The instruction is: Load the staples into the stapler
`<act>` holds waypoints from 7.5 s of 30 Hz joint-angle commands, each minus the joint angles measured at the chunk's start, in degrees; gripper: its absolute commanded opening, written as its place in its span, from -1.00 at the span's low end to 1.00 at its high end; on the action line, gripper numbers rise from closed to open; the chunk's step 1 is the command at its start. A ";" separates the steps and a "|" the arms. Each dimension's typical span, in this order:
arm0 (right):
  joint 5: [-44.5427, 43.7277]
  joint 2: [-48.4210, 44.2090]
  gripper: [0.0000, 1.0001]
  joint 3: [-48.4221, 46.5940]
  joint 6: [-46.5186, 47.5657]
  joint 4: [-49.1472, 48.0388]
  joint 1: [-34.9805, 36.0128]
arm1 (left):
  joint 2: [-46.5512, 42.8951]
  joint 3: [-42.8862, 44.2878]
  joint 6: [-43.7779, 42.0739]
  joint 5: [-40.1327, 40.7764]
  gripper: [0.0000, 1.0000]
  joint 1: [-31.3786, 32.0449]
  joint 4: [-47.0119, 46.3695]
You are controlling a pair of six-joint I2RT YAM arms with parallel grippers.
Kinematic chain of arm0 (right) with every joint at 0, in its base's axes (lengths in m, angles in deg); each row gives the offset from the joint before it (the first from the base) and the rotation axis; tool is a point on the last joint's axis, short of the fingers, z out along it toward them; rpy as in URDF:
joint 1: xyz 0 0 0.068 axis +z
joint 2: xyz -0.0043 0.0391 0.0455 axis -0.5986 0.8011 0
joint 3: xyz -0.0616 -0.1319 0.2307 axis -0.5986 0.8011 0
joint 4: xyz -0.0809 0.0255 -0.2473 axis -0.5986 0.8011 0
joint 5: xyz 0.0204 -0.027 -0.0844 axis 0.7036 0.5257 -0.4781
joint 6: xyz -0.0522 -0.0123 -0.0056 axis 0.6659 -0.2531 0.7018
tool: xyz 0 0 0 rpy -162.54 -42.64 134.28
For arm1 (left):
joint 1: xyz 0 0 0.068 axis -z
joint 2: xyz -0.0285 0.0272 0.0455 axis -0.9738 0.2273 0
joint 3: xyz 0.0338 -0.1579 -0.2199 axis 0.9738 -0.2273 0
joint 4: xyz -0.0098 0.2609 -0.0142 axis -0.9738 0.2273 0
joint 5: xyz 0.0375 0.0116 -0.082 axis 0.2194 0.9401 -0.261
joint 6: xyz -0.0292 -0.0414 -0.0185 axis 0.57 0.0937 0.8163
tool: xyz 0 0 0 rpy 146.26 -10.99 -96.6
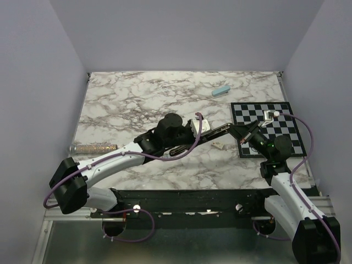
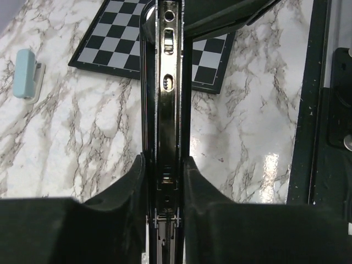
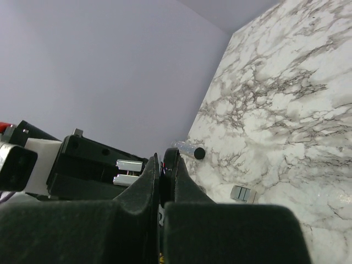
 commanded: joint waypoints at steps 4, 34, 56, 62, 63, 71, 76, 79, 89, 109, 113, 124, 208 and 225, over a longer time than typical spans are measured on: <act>1.34 -1.20 -0.99 0.76 -0.50 -2.10 0.22 | 0.52 3.31 -5.65 -0.72 -1.00 -0.21 4.31; -8.60 -11.66 0.65 -0.12 30.26 33.94 0.30 | 23.19 16.76 -29.03 -1.50 -1.00 -11.37 30.59; -9.48 -4.74 0.68 -3.72 38.27 35.71 0.30 | 32.17 18.43 -26.66 2.45 0.33 -13.22 32.53; -6.40 3.71 0.74 -8.45 40.55 32.80 1.79 | 24.53 18.69 -21.67 5.70 0.74 -14.27 29.55; -7.18 6.59 0.75 -9.60 41.25 32.97 3.54 | 21.38 18.69 -20.70 6.05 0.77 -14.80 28.93; -15.18 26.20 0.85 -25.50 55.39 43.14 16.99 | 2.82 11.85 -3.74 28.34 0.98 -19.11 14.26; -19.22 38.42 0.85 -39.28 65.06 52.73 23.32 | -8.77 7.89 6.46 48.48 0.98 -20.07 14.07; -24.93 46.07 0.85 -44.66 72.35 59.68 27.89 | -16.77 2.89 10.69 54.03 0.98 -20.34 11.27; -33.47 61.19 0.75 -57.41 80.18 67.15 34.14 | -26.46 -4.51 5.95 60.72 0.98 -20.95 0.81; -40.30 58.93 -0.63 -52.69 66.77 66.82 36.25 | -26.81 -6.18 3.57 61.07 0.98 -22.36 -1.66; -44.10 55.23 -0.77 -47.24 52.64 65.41 36.34 | -26.81 -6.18 3.57 61.16 0.98 -22.36 -1.75; -55.26 45.91 -0.75 -33.96 35.81 62.07 36.34 | -25.85 -5.83 4.89 59.93 0.98 -22.36 -0.69; -29.78 82.41 -0.64 -86.53 24.28 61.45 -0.22 | -25.23 -6.00 5.06 56.42 0.98 -22.45 -0.34; -25.89 68.85 -0.68 -65.34 45.73 72.17 3.12 | -26.28 -5.57 7.17 49.12 0.98 -22.45 0.62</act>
